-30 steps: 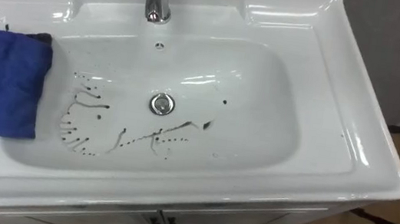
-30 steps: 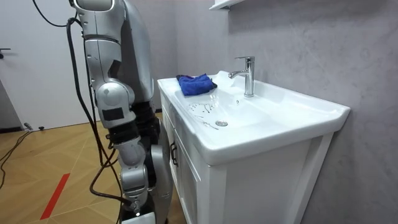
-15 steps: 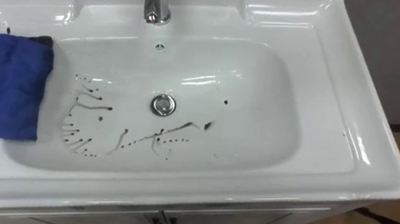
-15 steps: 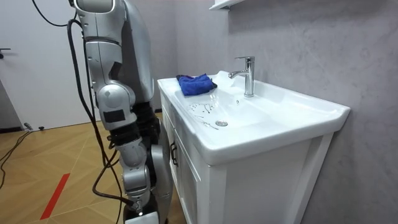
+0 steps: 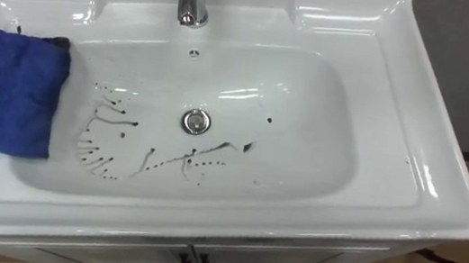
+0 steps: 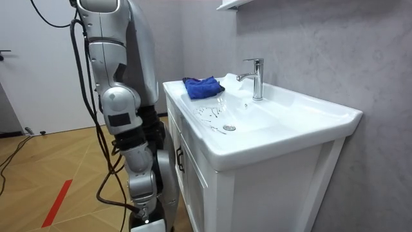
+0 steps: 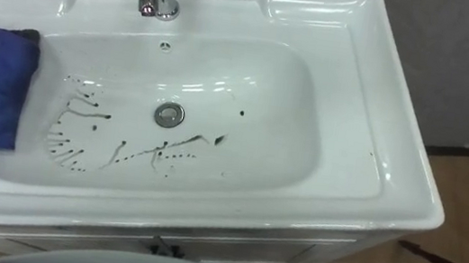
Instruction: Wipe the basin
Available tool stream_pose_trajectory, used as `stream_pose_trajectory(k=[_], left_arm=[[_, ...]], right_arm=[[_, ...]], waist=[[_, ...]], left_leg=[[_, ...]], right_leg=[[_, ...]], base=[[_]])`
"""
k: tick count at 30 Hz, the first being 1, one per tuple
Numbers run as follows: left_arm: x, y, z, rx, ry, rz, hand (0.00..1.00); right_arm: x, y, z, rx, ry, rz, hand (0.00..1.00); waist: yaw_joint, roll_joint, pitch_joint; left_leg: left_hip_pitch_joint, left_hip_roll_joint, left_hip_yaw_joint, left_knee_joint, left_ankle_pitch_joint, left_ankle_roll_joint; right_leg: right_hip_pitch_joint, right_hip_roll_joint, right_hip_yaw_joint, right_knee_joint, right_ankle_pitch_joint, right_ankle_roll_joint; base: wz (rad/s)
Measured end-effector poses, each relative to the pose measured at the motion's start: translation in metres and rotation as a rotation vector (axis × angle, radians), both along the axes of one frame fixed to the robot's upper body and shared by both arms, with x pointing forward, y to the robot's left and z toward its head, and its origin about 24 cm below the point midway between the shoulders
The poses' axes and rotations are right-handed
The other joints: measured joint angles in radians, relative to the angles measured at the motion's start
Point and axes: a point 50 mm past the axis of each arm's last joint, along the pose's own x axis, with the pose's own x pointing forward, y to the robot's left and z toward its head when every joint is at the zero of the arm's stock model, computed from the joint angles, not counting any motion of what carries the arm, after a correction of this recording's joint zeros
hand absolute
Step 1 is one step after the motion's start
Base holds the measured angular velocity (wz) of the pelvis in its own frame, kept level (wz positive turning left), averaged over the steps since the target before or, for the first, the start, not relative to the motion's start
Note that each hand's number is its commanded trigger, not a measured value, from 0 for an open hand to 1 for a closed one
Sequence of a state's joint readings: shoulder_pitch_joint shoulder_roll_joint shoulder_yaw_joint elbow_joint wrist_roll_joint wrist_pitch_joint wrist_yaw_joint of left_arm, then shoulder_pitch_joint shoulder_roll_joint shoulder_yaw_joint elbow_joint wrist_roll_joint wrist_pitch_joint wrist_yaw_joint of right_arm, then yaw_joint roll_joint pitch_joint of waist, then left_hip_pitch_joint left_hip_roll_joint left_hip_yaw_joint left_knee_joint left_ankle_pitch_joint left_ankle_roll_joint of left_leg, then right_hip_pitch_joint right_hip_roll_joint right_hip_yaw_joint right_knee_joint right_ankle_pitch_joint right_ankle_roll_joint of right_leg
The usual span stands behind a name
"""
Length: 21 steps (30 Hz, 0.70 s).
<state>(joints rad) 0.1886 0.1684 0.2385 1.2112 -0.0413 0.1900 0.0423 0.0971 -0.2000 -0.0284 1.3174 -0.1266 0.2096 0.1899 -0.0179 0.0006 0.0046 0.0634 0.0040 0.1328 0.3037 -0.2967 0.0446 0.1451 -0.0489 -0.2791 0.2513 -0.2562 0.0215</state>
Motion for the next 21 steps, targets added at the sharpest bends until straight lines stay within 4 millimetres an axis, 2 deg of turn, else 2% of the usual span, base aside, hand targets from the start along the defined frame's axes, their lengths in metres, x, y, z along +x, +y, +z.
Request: stream_pose_trajectory(k=[4,7,10,13,18,20,21], left_arm=[[-0.013,0.007,0.003,0.081,0.008,0.121,0.00],[-0.022,0.014,0.006,0.157,0.000,0.256,0.00],[-0.026,0.025,0.011,0.266,-0.025,0.412,0.00],[-0.029,0.036,0.017,0.385,-0.041,0.521,0.00],[-0.029,0.065,0.036,0.631,-0.110,0.705,0.00],[-0.027,0.079,0.046,0.718,-0.142,0.752,0.00],[-0.024,0.088,0.053,0.769,-0.170,0.789,0.00]], right_arm=[[-0.002,-0.001,0.000,-0.008,-0.002,-0.010,0.00],[-0.003,-0.002,0.000,-0.022,0.000,-0.011,0.00],[-0.005,-0.004,0.001,-0.043,-0.004,-0.030,0.00],[-0.008,-0.010,0.002,-0.071,-0.015,-0.056,0.00],[-0.009,-0.027,0.008,-0.144,-0.078,-0.105,0.00],[-0.004,-0.033,0.010,-0.160,-0.110,-0.122,0.00],[0.000,-0.036,0.011,-0.174,-0.130,-0.119,0.00]], waist=[[0.025,0.000,0.0004],[0.033,0.003,0.0001],[0.055,0.014,-0.0038],[0.082,0.023,-0.0026],[0.132,0.047,-0.0004],[0.144,0.047,-0.0007],[0.155,0.047,-0.0038]], left_leg=[[0.000,-0.001,-0.002,0.002,0.000,0.000],[0.001,-0.005,-0.025,0.005,0.000,0.000],[-0.008,-0.011,-0.052,0.006,0.006,0.000],[-0.014,-0.017,-0.069,0.004,0.012,0.000],[-0.018,-0.025,-0.083,-0.002,0.020,0.001],[-0.018,-0.032,-0.087,-0.009,0.027,0.001],[-0.019,-0.033,-0.086,-0.014,0.032,0.001]], right_leg=[[0.005,0.001,-0.002,-0.011,0.001,-0.002],[0.014,-0.001,-0.025,-0.015,0.002,-0.003],[0.014,-0.004,-0.042,-0.014,0.002,-0.003],[0.014,-0.007,-0.058,-0.014,0.002,-0.003],[0.012,-0.013,-0.070,-0.015,0.000,-0.002],[0.009,-0.020,-0.071,-0.014,-0.008,-0.004],[0.001,-0.023,-0.074,-0.013,-0.010,-0.004]], base=[[0.02],[0.21],[0.24],[0.19],[0.07],[0.04],[0.03]])
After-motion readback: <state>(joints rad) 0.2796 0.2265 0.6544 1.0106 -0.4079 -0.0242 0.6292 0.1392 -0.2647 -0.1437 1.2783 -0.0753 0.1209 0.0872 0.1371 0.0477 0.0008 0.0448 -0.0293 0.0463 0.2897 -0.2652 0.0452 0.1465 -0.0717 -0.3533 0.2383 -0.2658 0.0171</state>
